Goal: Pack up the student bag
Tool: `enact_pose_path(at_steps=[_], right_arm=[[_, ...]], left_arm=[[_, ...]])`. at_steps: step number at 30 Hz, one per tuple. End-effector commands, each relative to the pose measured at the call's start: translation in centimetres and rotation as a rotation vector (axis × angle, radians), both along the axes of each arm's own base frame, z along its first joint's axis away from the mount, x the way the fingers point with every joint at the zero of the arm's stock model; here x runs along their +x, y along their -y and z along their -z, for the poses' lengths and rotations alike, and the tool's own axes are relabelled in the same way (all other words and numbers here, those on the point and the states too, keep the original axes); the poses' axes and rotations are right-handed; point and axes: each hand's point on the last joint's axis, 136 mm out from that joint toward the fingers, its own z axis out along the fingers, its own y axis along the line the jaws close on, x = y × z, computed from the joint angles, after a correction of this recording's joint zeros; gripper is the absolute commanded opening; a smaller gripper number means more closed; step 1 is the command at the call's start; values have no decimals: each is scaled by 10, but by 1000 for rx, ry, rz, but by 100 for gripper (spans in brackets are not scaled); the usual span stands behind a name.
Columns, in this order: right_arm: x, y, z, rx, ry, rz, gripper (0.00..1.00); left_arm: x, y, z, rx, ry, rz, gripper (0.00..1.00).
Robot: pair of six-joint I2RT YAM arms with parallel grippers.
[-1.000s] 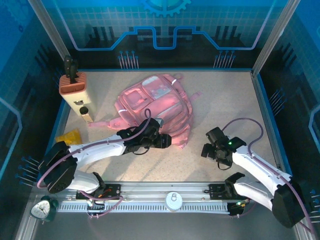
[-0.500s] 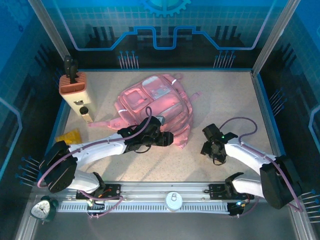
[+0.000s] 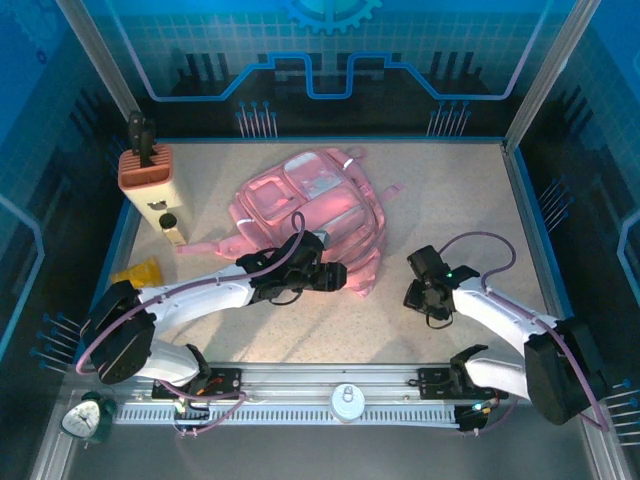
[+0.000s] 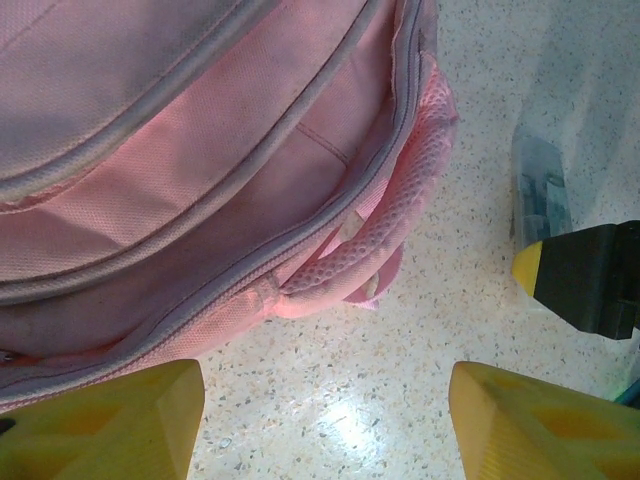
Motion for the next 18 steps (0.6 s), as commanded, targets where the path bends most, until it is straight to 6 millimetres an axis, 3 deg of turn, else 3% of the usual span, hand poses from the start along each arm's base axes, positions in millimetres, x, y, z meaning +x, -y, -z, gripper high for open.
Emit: enact_pose_path(at_steps=[1, 5, 10, 18], right_arm=[[2, 0, -6, 13, 17, -25, 46], [5, -5, -16, 38, 43, -71, 44], [11, -14, -31, 75, 86, -144, 44], [24, -29, -58, 129, 138, -253, 41]], left_arm=[[3, 0, -12, 15, 33, 3, 67], [7, -6, -25, 62, 84, 16, 67], [19, -29, -41, 193, 163, 27, 70], [57, -62, -45, 454, 272, 119, 72]])
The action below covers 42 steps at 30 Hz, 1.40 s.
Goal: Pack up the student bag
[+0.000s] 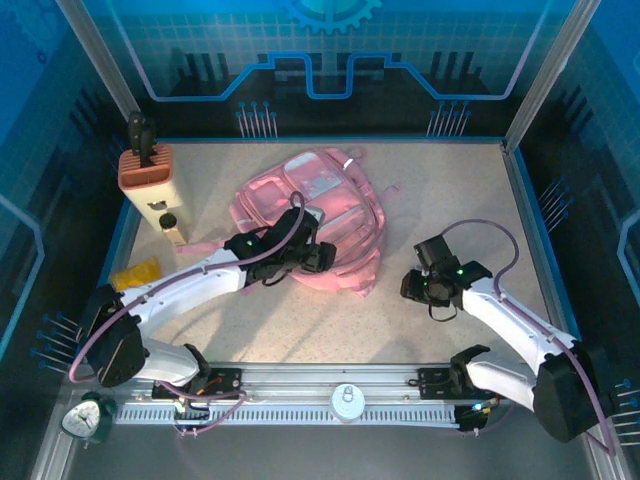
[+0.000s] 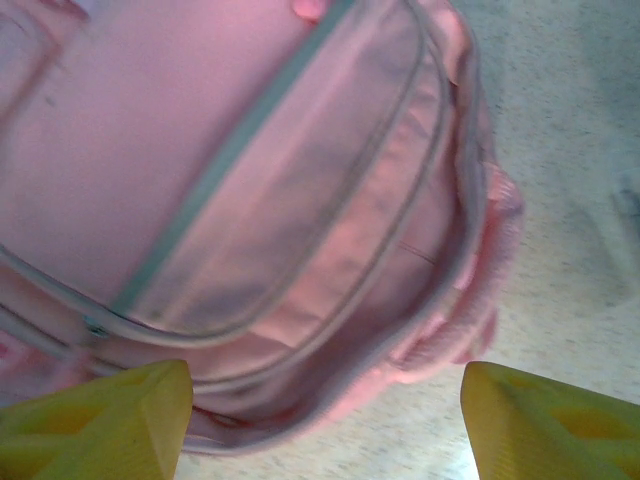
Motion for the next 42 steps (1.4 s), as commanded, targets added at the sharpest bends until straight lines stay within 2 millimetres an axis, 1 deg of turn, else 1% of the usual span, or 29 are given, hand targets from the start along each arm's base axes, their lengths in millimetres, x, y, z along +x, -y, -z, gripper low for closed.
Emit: enact_pose_path(at_steps=[1, 3, 6, 8, 10, 13, 15, 16, 18, 20, 22, 25, 27, 28, 30, 31, 33, 34, 36, 37, 39, 40, 41, 42], right_arm=[[6, -10, -18, 48, 29, -77, 41], [9, -13, -23, 55, 40, -99, 40], [14, -18, -35, 70, 65, -137, 40], [17, -23, -41, 87, 77, -154, 40], [21, -26, -45, 99, 90, -167, 40], [25, -30, -48, 113, 98, -182, 40], [27, -32, -49, 118, 98, -189, 39], [28, -32, -49, 120, 98, -192, 39], [28, -33, -48, 121, 99, -198, 38], [28, -33, -47, 114, 97, -208, 38], [28, -32, -45, 109, 95, -217, 38], [29, -35, -49, 110, 95, -246, 37], [30, -37, -53, 116, 103, -261, 37], [31, -39, -55, 120, 111, -270, 36], [34, -44, -62, 133, 125, -288, 36], [35, -48, -66, 144, 127, -299, 36], [37, -54, -70, 158, 120, -309, 36], [43, -58, -77, 167, 135, -306, 36], [51, -67, -85, 195, 156, -301, 36], [55, -71, -87, 211, 166, -300, 36], [65, -81, -95, 241, 184, -301, 36], [71, -85, -100, 251, 193, -300, 36], [77, -88, -103, 256, 202, -294, 36], [83, -91, -106, 259, 213, -294, 36]], left_arm=[[18, -17, 6, 213, 54, 80, 72], [27, -14, 10, 273, 72, 126, 73], [37, -3, 19, 316, 88, 189, 74], [42, 7, 30, 323, 88, 240, 75], [47, 12, 40, 346, 90, 265, 76], [56, 15, 53, 396, 97, 280, 77], [62, 15, 58, 428, 106, 285, 77], [69, 12, 58, 458, 123, 264, 77], [79, 8, 52, 494, 144, 230, 73], [86, 6, 43, 482, 165, 216, 67], [88, 5, 34, 449, 162, 212, 61], [90, 7, 24, 382, 162, 224, 56], [96, 2, 23, 363, 156, 199, 50], [99, 0, 24, 360, 145, 189, 44], [104, -3, 25, 374, 132, 164, 28], [106, -2, 23, 368, 130, 157, 21], [105, 4, 13, 312, 129, 139, 9], [104, 9, 6, 259, 127, 123, 3], [101, 16, -9, 156, 115, 83, 0], [99, 21, -16, 101, 101, 62, 0], [93, 35, -27, -11, 70, 33, 0], [88, 46, -33, -64, 56, 35, 0], [83, 55, -37, -93, 55, 25, 0], [81, 59, -41, -106, 59, -2, 0]])
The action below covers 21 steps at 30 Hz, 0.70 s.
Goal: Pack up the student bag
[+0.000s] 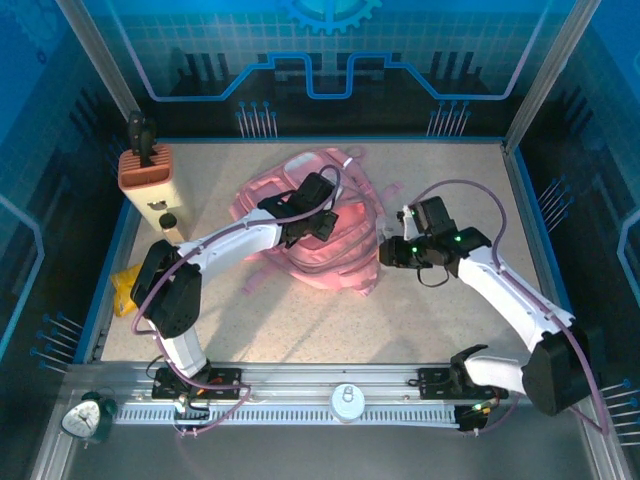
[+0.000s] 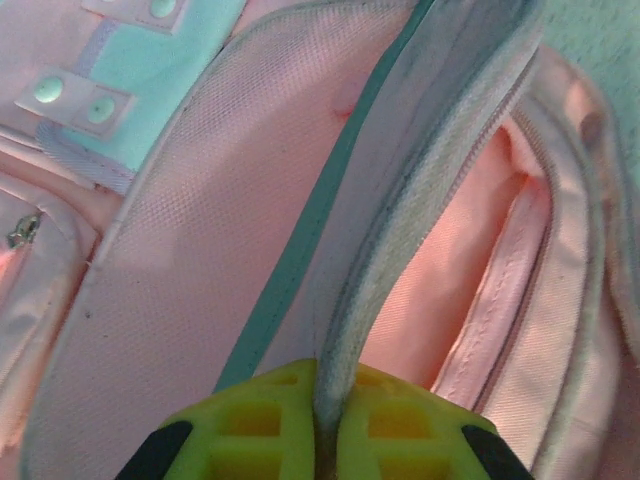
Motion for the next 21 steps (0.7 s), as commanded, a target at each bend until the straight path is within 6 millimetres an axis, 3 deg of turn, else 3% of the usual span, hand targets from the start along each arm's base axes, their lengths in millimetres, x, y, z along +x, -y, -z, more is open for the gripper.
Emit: enact_pose_path(at_steps=[1, 6, 13, 17, 21], right_arm=[[24, -19, -22, 64, 60, 6, 36], [48, -30, -16, 80, 47, 32, 37], [81, -42, 5, 110, 16, 98, 39], [96, -62, 1, 192, 12, 92, 51], [89, -69, -5, 242, 23, 69, 64]], left_arm=[[-11, 41, -64, -274, 31, -80, 0], [-12, 57, -72, -495, -40, -211, 0], [-8, 63, -78, -606, -41, -282, 0], [-9, 62, -71, -607, -58, -300, 0], [-9, 56, -74, -590, -37, -307, 0]])
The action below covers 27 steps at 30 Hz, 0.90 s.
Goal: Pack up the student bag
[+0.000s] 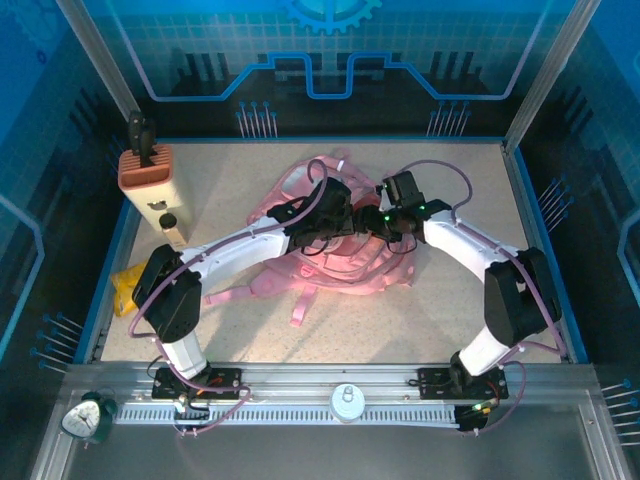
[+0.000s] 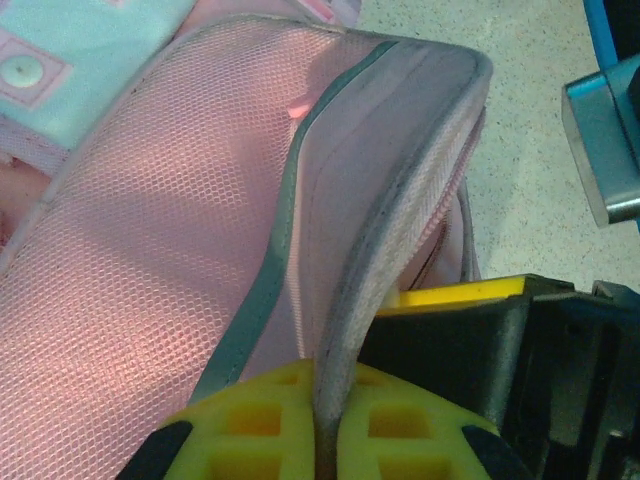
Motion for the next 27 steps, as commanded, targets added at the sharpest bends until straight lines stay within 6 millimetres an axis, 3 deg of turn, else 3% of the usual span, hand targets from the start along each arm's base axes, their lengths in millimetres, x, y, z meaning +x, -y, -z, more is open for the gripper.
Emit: enact_pose_path(at_steps=[1, 4, 7, 11, 16, 18, 22, 25, 27], right_arm=[[1, -19, -30, 109, 72, -33, 66], [-11, -7, -26, 123, 44, -25, 68], [-18, 4, -18, 113, 19, -7, 58], [-15, -8, -12, 146, -8, -12, 41], [6, -23, 9, 130, -44, 5, 31], [13, -33, 12, 167, -45, 0, 30], [19, -51, -7, 233, 22, -48, 29], [12, -41, -13, 215, 51, -57, 30], [4, -29, -13, 190, 45, -68, 37]], left_arm=[[5, 3, -50, -116, 103, -26, 0], [3, 2, -51, -113, 107, -22, 0], [3, 2, -50, -120, 103, -22, 0], [3, 8, -47, -141, 91, -14, 0], [4, 11, -42, -150, 79, -17, 0], [4, 10, -39, -146, 69, -25, 0], [4, 7, -39, -140, 66, -30, 0], [2, 5, -38, -130, 59, -35, 0], [1, 3, -32, -129, 49, -44, 8]])
